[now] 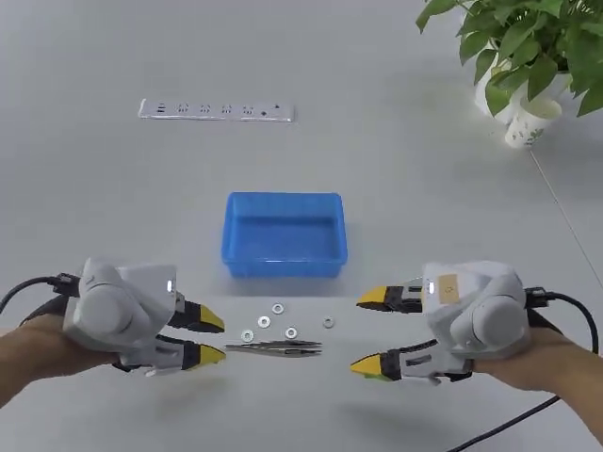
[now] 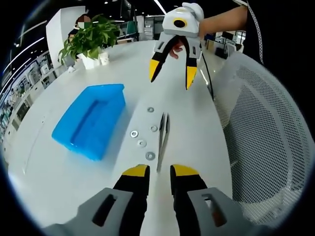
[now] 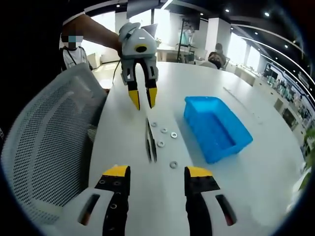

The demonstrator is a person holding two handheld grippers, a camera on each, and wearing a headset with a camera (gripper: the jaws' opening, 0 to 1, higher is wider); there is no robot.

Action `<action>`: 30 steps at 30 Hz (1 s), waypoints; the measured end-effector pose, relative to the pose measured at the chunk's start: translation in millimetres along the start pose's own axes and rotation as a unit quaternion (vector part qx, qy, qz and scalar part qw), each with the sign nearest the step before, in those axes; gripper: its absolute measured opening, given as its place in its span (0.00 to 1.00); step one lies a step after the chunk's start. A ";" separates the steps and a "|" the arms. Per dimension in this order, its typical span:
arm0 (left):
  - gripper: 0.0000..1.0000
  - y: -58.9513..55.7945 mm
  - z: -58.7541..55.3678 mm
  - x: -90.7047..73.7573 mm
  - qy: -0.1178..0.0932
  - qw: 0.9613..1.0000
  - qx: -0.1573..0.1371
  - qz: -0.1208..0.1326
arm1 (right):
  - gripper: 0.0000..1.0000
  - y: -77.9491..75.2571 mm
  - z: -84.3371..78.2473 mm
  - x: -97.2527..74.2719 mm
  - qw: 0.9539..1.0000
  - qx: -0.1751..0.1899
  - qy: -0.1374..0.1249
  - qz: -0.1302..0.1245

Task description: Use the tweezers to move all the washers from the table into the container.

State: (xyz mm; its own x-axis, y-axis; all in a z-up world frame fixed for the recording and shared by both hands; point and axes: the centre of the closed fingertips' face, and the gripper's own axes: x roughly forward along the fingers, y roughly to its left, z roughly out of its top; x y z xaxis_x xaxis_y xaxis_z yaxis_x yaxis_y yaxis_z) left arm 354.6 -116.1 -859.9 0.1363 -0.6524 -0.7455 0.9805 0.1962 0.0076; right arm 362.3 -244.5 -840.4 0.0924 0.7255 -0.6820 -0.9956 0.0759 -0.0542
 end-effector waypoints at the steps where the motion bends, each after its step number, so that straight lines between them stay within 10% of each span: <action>1: 0.20 0.3 0.3 2.0 0.002 1.000 0.001 -0.001 | 0.44 0.4 -0.2 1.3 1.000 -0.001 0.001 0.002; 30: 0.07 0.7 -14.1 25.4 0.056 0.997 0.049 -0.031 | 0.30 12.7 8.1 50.7 0.997 -0.026 0.033 0.060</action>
State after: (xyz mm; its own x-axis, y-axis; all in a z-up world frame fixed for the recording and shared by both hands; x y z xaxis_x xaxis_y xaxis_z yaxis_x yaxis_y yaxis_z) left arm 356.8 -122.2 -888.2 0.0631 -0.5743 -0.8162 0.9965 0.0809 0.0201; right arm 354.5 -201.3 -869.7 -0.0264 0.6805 -0.7322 -0.9989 -0.0455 -0.0062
